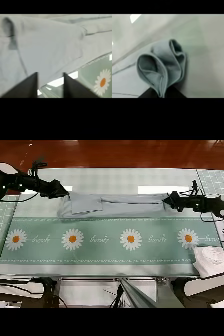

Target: Fold the shirts.

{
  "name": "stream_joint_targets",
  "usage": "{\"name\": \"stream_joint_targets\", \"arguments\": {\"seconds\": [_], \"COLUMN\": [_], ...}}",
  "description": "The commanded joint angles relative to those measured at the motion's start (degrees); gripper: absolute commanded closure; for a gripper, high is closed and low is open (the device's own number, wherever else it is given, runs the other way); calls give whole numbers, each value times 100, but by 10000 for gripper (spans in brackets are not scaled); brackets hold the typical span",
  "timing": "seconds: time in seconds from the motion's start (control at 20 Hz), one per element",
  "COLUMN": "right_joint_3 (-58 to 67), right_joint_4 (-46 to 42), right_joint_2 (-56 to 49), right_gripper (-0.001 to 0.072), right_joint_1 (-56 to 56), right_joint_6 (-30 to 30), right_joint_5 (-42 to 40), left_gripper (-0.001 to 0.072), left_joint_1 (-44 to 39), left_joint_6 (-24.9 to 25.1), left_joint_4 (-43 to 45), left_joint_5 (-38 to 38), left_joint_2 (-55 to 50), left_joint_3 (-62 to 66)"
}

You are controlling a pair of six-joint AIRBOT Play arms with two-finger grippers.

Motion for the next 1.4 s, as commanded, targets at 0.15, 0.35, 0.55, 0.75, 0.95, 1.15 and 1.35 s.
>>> {"name": "stream_joint_targets", "arguments": {"seconds": [0.15,0.35,0.55,0.75,0.95,1.15,1.35], "right_joint_3": [157,157,157,162,162,162,162], "right_joint_4": [-90,-1250,-2210,-2664,-2870,-3145,-3532], "right_joint_2": [835,2210,3460,4551,5381,5731,5746], "right_gripper": [685,685,685,685,685,685,685], "right_joint_1": [291,494,968,1233,1228,1228,1228], "right_joint_6": [-131,717,1563,2269,2708,3093,3088], "right_joint_5": [260,627,820,999,1412,1633,1836], "left_gripper": [685,686,686,686,685,684,686], "left_joint_1": [-697,-1847,-3053,-3825,-4483,-5191,-4586], "left_joint_6": [0,-411,-811,-1056,-1333,-1071,-780], "left_joint_4": [-636,-671,-643,-610,-841,-1410,-1346], "left_joint_5": [247,1449,2328,2533,2743,3143,2920], "left_joint_2": [46,35,-57,-343,-772,-1110,-697], "left_joint_3": [2,0,-50,-192,-190,-188,-162]}}
